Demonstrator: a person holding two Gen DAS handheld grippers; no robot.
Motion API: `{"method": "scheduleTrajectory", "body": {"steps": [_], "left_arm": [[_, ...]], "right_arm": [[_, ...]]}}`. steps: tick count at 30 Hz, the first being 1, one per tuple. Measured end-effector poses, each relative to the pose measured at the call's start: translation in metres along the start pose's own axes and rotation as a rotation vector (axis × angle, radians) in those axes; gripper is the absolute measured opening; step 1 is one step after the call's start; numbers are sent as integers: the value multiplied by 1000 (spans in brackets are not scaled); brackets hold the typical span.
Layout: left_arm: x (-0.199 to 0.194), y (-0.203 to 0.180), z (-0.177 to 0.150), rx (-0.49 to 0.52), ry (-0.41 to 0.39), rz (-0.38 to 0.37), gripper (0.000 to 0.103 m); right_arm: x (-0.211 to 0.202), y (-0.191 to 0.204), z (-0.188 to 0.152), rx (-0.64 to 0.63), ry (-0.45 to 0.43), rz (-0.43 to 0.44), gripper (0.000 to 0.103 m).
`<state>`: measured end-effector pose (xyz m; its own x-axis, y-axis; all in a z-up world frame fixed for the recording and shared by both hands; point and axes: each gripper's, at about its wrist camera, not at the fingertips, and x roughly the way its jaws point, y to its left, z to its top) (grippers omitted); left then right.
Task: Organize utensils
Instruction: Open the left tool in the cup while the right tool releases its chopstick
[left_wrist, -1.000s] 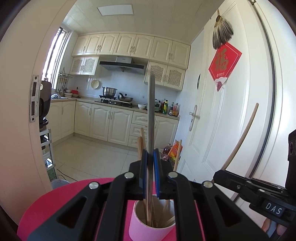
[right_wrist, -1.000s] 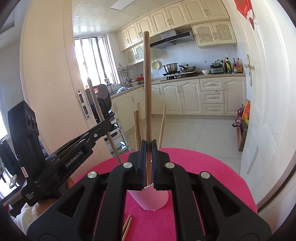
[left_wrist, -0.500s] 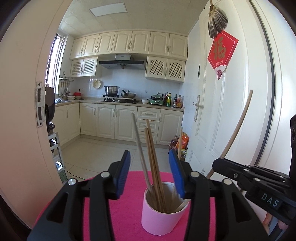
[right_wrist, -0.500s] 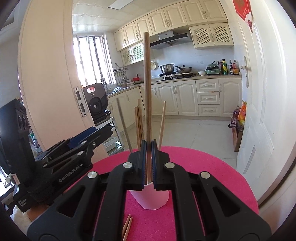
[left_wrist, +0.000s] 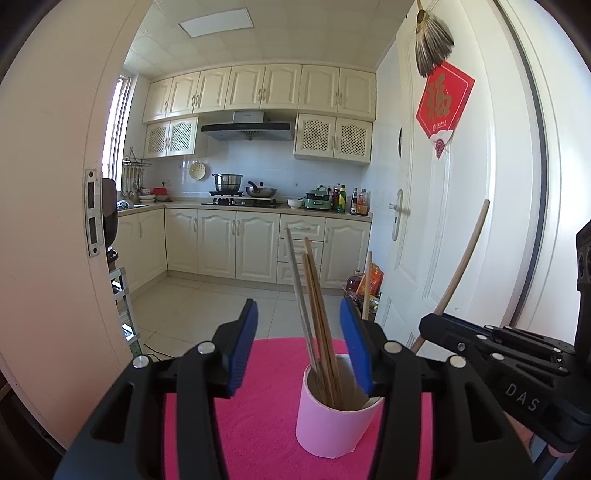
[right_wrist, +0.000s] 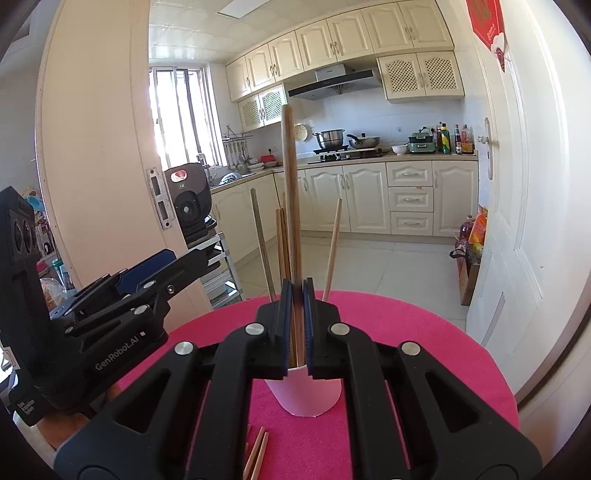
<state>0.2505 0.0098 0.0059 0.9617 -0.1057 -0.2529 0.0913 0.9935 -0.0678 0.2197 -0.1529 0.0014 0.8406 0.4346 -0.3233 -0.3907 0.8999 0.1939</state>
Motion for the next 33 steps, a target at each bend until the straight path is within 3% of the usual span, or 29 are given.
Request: {"method": "scheduleTrajectory", "body": {"steps": [2, 4, 6, 26, 33], "left_arm": [[-3, 1, -1, -1, -4, 1, 46], [-6, 2, -1, 0, -7, 3, 46], [-8, 2, 0, -1, -5, 1, 46], [-66, -3, 0, 2, -25, 12, 46], [-91, -14, -7, 24, -19, 7, 49]], "right_arm": [[-2, 0, 0, 2, -3, -4, 8], [-4, 0, 0, 8, -8, -6, 19], [-8, -2, 0, 15, -25, -9, 60], [-72, 17, -1, -44, -129, -95, 60], [-95, 24, -11, -46, -128, -100, 60]]}}
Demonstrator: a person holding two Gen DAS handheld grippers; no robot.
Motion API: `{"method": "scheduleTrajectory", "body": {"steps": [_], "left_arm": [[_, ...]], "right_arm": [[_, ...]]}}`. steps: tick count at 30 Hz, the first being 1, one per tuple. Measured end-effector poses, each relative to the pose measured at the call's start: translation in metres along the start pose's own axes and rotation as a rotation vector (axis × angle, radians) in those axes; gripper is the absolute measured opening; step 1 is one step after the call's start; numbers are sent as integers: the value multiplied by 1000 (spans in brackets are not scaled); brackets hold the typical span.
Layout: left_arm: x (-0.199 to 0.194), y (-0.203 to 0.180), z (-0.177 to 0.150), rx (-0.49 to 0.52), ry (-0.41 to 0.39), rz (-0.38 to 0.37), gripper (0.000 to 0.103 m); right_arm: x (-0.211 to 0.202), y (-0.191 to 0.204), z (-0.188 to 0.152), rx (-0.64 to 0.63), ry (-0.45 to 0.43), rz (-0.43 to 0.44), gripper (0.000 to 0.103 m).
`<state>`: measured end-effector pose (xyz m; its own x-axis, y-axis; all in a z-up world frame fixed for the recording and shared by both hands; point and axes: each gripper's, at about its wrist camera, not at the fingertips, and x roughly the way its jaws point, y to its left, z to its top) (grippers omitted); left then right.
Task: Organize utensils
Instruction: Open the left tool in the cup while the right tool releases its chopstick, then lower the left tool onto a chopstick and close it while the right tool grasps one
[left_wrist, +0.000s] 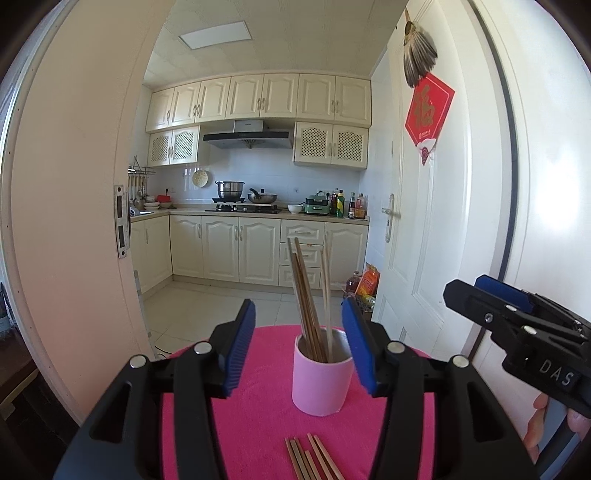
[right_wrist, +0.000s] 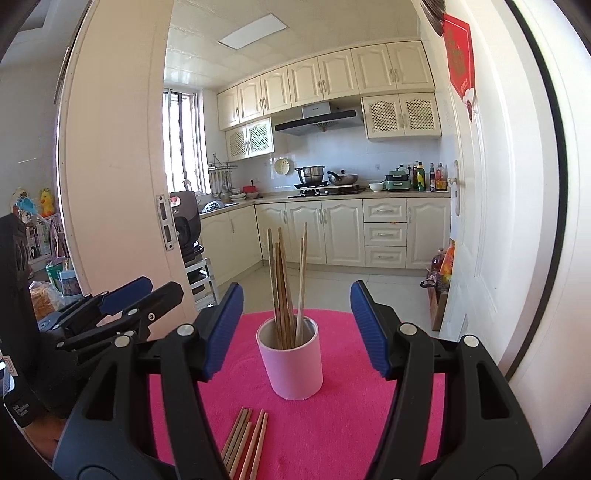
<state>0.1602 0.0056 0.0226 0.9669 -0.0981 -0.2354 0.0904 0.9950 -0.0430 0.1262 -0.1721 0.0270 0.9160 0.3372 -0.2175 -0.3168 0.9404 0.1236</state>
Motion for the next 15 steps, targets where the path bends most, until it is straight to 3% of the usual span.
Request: {"method": "scheduleTrajectory", "body": {"steps": [8, 12, 15], "left_arm": [[-10, -8, -17, 22, 102, -10, 52], [2, -2, -37, 1, 240, -30, 53], [18, 4, -57, -19, 387, -34, 54]], "right_arm": [[-11, -3, -20, -8, 71, -16, 60], [-8, -5, -36, -8, 138, -17, 60], [-2, -2, -52, -13, 218, -2, 60]]}}
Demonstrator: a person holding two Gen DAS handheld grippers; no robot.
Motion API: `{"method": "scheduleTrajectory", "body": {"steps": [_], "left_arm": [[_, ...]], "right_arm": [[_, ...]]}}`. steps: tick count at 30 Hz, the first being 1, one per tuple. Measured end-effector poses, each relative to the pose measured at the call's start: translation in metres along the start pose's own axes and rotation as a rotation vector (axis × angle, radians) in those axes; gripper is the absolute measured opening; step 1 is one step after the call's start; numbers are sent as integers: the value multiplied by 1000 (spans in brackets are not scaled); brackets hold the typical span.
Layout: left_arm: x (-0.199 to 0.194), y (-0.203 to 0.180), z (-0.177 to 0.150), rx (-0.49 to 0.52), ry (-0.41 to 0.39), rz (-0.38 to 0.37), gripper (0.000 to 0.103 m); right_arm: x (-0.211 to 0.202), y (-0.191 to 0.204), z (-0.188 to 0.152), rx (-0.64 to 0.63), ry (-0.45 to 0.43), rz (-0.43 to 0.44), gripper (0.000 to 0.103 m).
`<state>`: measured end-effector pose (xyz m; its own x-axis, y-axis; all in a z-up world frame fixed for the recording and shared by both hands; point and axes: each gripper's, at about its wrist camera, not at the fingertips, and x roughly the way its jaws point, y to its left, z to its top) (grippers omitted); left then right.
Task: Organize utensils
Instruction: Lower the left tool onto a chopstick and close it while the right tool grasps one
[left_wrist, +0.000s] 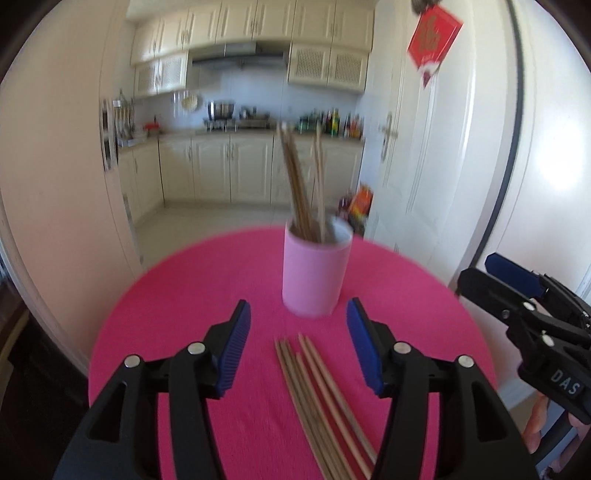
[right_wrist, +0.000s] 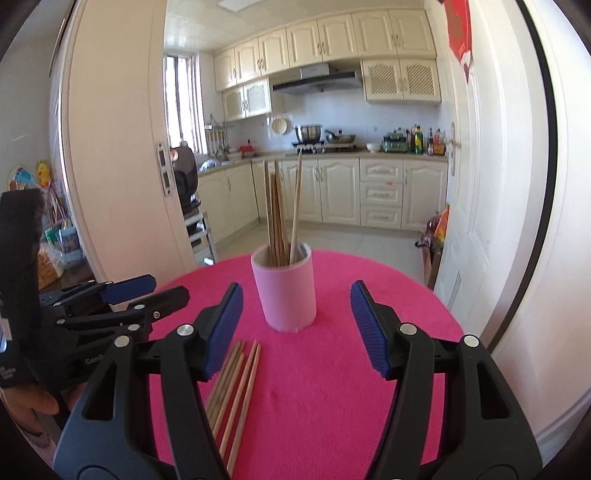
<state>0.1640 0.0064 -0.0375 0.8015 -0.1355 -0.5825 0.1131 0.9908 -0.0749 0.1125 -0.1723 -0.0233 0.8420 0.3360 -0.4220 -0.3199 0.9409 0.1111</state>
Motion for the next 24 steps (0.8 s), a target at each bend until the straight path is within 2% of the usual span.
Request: {"method": "scheduleTrajectory", "body": {"steps": [7, 10, 19, 24], "left_arm": [[61, 18, -41, -57, 416, 27, 54], [73, 22, -54, -65, 496, 31, 54], [81, 12, -57, -25, 514, 74, 54], [77, 5, -55, 44, 510, 123, 54]], "right_arm": [[39, -6, -29, 33, 280, 65, 60], [47, -7, -37, 44, 339, 85, 60], [56, -6, -47, 49, 391, 102, 60], [58, -6, -47, 54, 400, 99, 60]]}}
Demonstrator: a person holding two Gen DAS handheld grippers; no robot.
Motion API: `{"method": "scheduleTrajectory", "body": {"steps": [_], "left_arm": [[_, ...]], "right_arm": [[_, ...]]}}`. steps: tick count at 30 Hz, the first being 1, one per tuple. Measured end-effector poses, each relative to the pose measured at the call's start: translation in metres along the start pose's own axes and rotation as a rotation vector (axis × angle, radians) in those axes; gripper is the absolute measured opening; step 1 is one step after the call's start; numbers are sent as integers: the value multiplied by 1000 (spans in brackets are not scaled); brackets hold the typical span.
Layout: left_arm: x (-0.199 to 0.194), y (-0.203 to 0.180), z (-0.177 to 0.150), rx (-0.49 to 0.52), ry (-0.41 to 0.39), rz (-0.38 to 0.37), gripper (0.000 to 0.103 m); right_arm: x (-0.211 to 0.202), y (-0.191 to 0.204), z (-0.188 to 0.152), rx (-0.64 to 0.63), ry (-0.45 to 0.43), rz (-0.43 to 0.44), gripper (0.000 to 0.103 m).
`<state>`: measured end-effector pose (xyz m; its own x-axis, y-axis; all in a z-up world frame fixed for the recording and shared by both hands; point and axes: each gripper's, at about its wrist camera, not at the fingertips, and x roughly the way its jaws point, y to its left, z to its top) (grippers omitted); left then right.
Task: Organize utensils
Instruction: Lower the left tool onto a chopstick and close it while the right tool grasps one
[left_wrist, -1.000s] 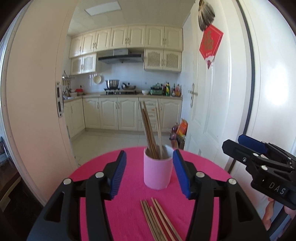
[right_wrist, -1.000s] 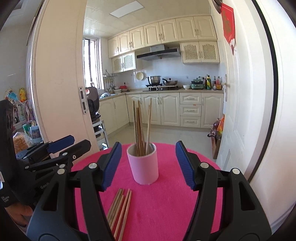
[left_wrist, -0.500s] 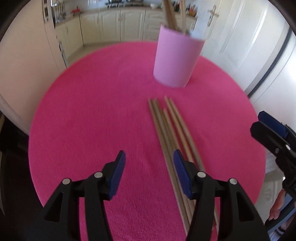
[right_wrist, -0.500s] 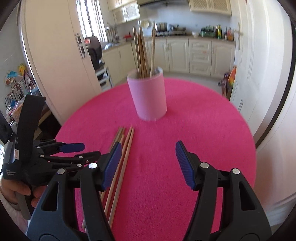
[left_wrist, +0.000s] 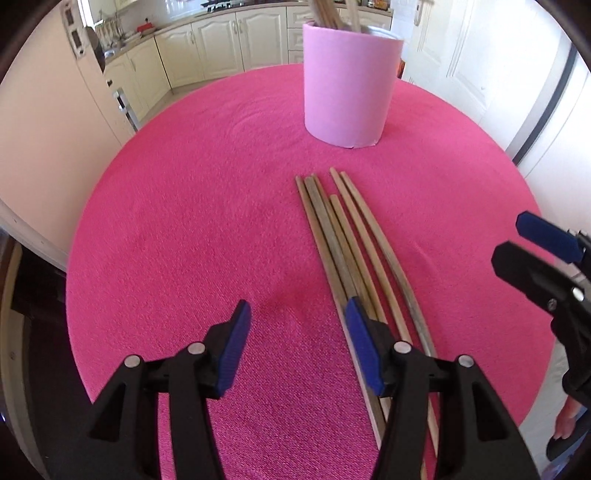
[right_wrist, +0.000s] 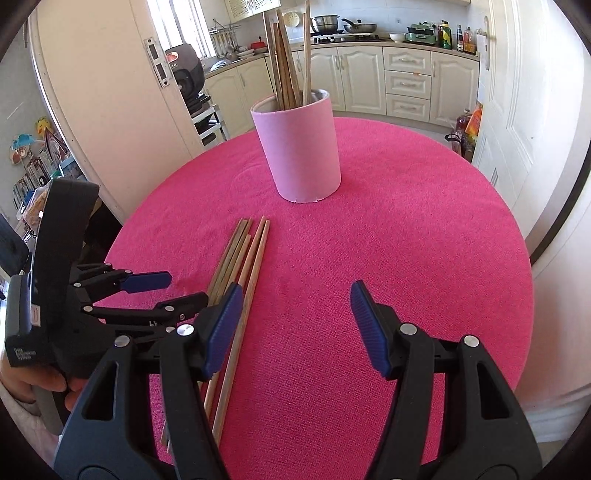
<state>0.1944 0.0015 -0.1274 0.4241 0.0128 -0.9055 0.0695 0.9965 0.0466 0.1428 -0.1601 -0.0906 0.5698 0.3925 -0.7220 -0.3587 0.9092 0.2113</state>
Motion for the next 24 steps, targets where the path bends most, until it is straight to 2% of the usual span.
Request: {"method": "scheduleTrajectory", "body": {"steps": [3, 4, 9, 14, 18, 20, 21, 24], "left_arm": [[-1, -10, 1, 33, -6, 43, 54], [-1, -12, 1, 46, -10, 52, 50], [3, -12, 3, 51, -1, -12, 37], [-2, -15, -2, 76, 12, -41, 26], [0, -19, -1, 96, 26, -23, 25], [0, -24, -2, 107, 26, -25, 17], [0, -24, -3, 101, 25, -37, 12], [0, -14, -3, 54, 19, -70, 7]], "right_arm": [[3, 0, 2, -1, 6, -6, 60], [3, 0, 2, -1, 7, -9, 60], [8, 1, 3, -12, 31, -22, 60], [13, 4, 4, -37, 66, -36, 60], [17, 5, 6, -48, 84, -42, 60], [20, 4, 7, -45, 98, -39, 60], [20, 5, 7, -47, 104, -39, 60], [24, 9, 7, -65, 139, -32, 60]]}}
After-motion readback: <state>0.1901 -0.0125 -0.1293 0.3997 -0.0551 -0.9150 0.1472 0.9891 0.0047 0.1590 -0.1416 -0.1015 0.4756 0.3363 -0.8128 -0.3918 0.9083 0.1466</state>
